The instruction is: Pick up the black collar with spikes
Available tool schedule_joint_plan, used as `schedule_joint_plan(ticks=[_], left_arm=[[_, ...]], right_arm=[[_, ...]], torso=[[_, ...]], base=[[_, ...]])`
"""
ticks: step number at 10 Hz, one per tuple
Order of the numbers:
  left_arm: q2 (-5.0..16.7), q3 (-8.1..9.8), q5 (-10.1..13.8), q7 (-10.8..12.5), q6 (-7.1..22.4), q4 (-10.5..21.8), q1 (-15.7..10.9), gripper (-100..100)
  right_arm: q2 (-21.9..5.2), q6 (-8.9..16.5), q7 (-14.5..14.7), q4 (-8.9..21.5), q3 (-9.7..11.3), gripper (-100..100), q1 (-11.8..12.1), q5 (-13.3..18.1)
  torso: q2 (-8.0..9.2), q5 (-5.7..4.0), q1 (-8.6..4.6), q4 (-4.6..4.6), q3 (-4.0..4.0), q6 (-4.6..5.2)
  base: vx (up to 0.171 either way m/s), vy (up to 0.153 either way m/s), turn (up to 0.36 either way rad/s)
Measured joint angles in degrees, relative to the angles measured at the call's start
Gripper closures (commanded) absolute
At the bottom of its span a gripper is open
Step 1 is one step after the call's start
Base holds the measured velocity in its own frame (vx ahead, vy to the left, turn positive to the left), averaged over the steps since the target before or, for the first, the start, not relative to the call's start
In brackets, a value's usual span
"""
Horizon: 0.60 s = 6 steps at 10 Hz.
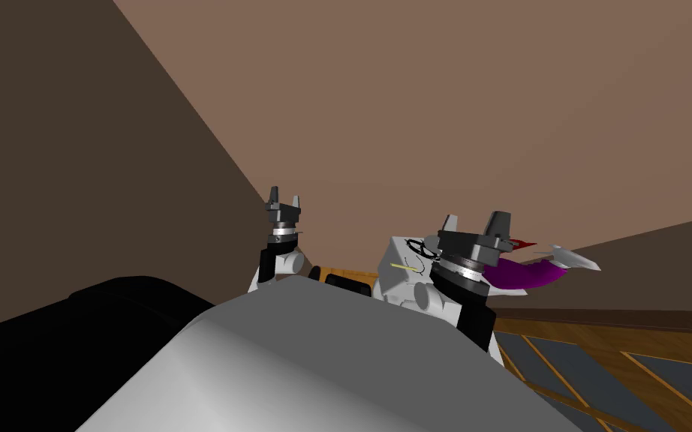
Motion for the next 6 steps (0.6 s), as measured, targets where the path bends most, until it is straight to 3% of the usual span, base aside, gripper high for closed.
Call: schedule_joint_plan(ticks=[6], left_arm=[[0.00,0.00,0.00,0.00,0.00,0.00,0.00,0]], right_arm=[[-7.78,-0.23,4.81,2.85,-1.89,-100,0.36,5.66]], torso=[[0.15,0.00,0.02,0.03,0.09,0.00]], base=[[-0.036,0.016,-0.008]])
